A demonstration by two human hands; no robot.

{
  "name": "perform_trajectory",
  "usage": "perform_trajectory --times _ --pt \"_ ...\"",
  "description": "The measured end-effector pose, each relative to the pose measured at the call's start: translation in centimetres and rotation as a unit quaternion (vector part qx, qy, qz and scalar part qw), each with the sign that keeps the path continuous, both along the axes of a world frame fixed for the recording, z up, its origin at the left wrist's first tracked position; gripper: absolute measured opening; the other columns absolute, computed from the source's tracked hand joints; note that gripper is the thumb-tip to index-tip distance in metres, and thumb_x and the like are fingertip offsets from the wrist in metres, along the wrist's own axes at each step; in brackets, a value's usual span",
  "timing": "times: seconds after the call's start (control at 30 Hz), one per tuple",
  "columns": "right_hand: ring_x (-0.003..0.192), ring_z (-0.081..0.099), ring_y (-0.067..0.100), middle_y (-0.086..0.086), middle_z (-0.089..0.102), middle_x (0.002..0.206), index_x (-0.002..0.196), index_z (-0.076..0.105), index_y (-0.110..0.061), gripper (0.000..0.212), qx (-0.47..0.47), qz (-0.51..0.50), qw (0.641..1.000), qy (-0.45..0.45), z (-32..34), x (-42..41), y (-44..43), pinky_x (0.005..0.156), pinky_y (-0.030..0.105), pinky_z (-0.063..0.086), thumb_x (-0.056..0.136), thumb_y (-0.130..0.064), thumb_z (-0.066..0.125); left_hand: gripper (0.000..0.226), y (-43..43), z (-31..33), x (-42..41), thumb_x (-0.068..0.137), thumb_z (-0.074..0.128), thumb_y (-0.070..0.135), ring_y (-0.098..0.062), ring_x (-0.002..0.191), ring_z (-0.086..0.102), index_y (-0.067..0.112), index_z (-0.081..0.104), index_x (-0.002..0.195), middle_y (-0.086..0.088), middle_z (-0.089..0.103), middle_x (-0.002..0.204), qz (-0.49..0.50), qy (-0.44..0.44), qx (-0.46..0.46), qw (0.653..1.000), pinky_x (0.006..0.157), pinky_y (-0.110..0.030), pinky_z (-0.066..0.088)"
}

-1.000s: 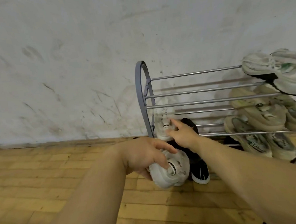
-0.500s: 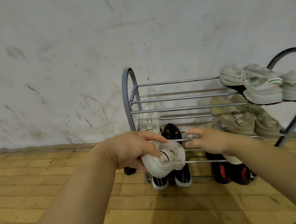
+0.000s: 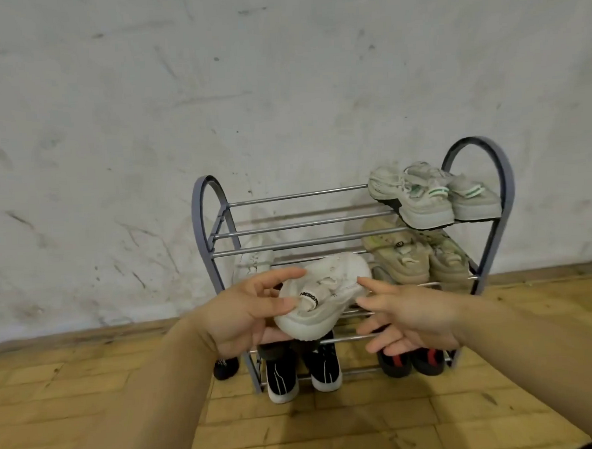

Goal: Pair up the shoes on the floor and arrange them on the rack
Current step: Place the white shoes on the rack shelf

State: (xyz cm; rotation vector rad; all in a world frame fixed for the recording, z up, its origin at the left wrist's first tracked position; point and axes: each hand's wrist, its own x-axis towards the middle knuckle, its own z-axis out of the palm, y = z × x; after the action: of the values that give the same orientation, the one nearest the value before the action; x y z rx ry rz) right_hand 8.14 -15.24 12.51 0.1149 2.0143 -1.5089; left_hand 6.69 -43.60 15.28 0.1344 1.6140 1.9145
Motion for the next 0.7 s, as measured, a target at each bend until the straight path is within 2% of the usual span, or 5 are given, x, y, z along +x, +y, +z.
perform_trajectory --times 0.2,0.37,0.5,0.6,0.7 --pt "0.105 0.075 0.032 0.009 0.068 0.13 0.157 0.01 -0.057 0.066 -0.169 -0.118 0.978 0.021 0.1 -1.1 -1.5 0.094 0.046 0.056 0.107 -0.037 0.05 0.053 3.6 -0.3 0.2 0.083 0.077 0.002 -0.035 0.119 0.069 0.024 0.071 0.131 -0.02 0.063 0.135 0.047 0.034 0.013 0.998 0.091 -0.045 0.061" --pt "0.112 0.071 0.032 0.005 0.062 0.137 0.157 0.025 -0.049 0.066 -0.181 -0.131 0.975 0.023 -0.8 -1.9 -2.7 0.098 0.047 0.056 0.106 -0.018 0.053 0.052 4.1 -0.6 0.4 0.094 0.076 0.014 -0.026 0.117 0.07 0.038 0.062 0.137 -0.009 0.065 0.133 0.013 0.083 -0.125 0.989 0.099 -0.047 0.059" --pt "0.112 0.07 0.031 0.0 0.063 0.125 0.158 0.025 -0.045 0.072 -0.163 -0.129 0.978 0.024 -2.4 -3.1 -3.0 0.098 0.049 0.056 0.104 -0.011 0.057 0.077 2.4 -0.8 0.0 0.091 0.075 0.048 -0.018 0.13 0.059 0.053 0.032 0.154 0.003 0.049 0.152 -0.06 0.149 -0.314 0.936 0.101 -0.034 0.054" --pt "0.111 0.071 0.029 0.001 0.064 0.128 0.158 0.022 -0.046 0.078 -0.127 -0.121 0.984 0.041 -3.5 -4.2 -3.2 0.098 0.05 0.057 0.102 -0.009 0.06 0.087 0.6 -1.7 -1.2 0.095 0.071 0.046 -0.02 0.153 0.031 0.041 0.019 0.163 0.0 0.027 0.168 -0.047 0.197 -0.418 0.886 0.108 -0.024 0.034" --pt "0.116 0.067 0.024 -0.003 0.056 0.138 0.159 0.019 -0.048 0.079 -0.095 -0.117 0.987 0.062 -4.4 -5.8 -3.7 0.096 0.045 0.058 0.102 -0.012 0.06 0.088 -1.3 -3.0 -3.2 0.095 0.068 0.046 -0.03 0.153 0.027 0.036 0.016 0.165 -0.006 0.013 0.171 -0.007 0.207 -0.499 0.842 0.114 -0.034 0.033"
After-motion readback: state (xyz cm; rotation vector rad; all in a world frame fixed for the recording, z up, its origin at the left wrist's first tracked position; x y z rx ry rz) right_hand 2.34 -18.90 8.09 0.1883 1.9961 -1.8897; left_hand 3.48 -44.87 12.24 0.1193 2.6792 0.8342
